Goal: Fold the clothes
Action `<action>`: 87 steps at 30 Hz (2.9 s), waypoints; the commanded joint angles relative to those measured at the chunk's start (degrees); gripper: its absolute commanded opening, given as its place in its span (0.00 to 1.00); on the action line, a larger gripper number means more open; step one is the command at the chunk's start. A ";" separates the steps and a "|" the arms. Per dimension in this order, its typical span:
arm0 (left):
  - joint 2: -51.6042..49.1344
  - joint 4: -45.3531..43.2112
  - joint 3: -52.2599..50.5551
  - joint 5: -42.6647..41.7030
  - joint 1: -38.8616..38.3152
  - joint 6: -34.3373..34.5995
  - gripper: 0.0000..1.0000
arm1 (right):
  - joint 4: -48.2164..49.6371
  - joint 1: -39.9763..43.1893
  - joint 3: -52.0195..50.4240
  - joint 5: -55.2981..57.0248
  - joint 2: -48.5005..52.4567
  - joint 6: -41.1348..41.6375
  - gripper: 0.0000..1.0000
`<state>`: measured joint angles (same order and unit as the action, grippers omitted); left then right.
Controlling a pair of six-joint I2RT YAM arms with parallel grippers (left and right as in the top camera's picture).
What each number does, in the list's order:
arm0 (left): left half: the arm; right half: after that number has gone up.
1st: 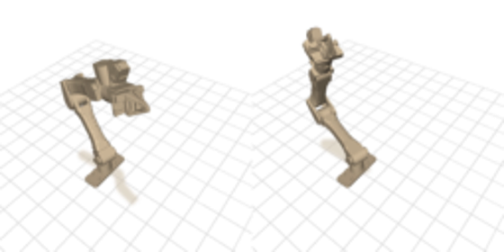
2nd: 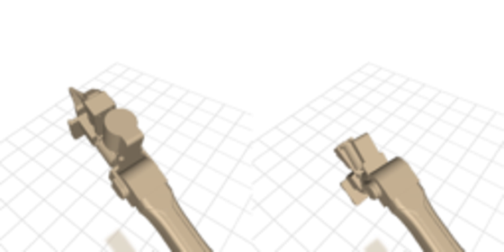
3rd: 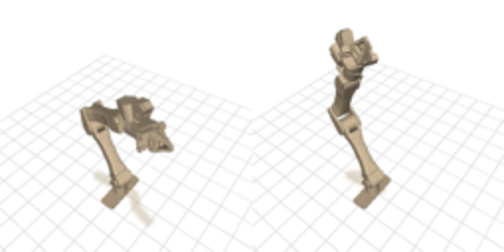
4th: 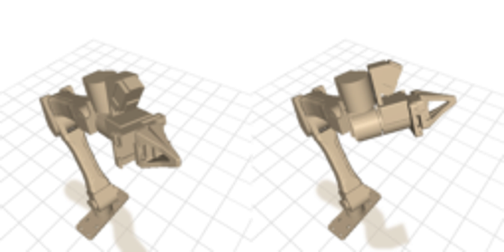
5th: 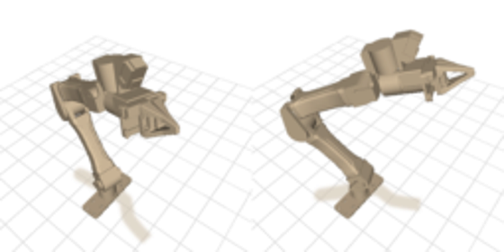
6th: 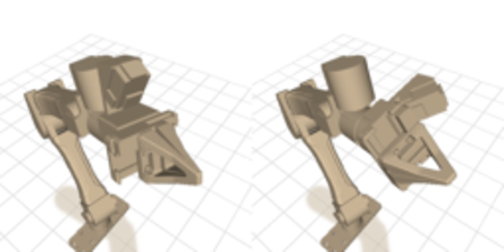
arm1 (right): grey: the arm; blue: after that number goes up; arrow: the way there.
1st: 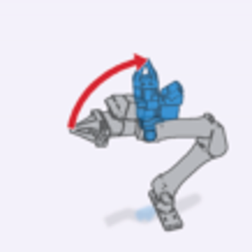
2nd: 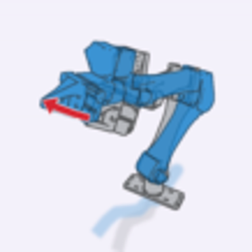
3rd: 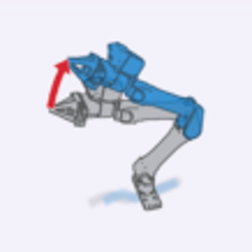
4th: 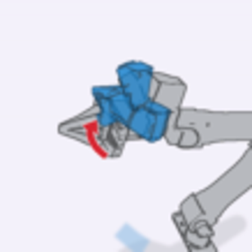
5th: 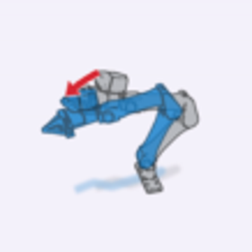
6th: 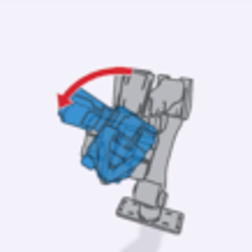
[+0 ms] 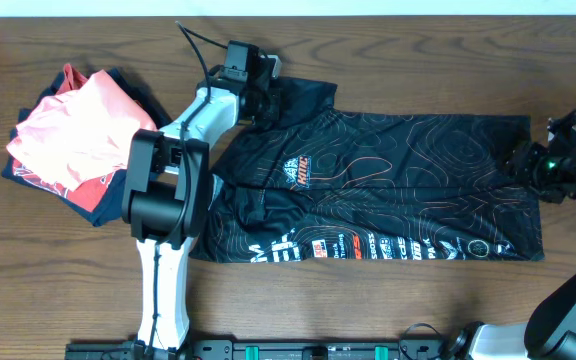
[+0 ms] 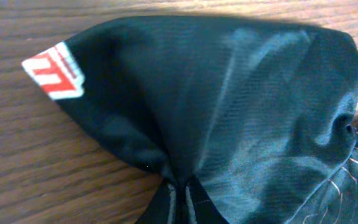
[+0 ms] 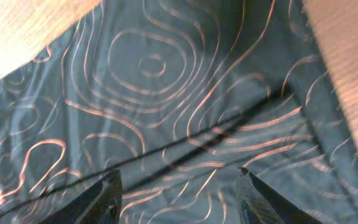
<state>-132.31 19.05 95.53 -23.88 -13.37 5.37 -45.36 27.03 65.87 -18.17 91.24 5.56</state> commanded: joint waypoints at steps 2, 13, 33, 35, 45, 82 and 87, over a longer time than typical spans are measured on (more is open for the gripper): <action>3.74 3.19 0.07 -0.48 1.55 0.92 0.06 | 4.83 -4.98 0.46 8.96 0.00 -0.50 0.59; 14.23 18.01 0.07 -2.91 1.51 0.92 0.06 | 24.94 -9.31 0.52 18.99 11.67 3.10 0.65; 14.40 24.65 -0.50 -2.45 1.40 0.90 0.06 | 39.32 -7.58 9.64 26.25 30.21 10.27 0.69; 14.40 24.65 -0.48 -2.45 1.40 0.90 0.06 | 39.82 -7.43 9.64 25.20 30.73 9.99 0.65; 14.40 25.27 -0.50 -2.45 1.40 0.90 0.06 | 39.78 -7.67 9.64 23.65 32.61 9.84 0.37; 21.42 60.54 -2.14 -2.45 1.05 -0.31 0.06 | -17.59 -1.22 13.05 39.15 12.92 9.20 0.01; 21.42 61.68 -5.99 -2.43 0.09 -0.68 0.06 | -19.85 -0.17 13.05 38.03 12.92 9.18 0.01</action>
<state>-111.53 80.01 91.79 -26.65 -12.71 5.91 -64.79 26.24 78.89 18.31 103.98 15.22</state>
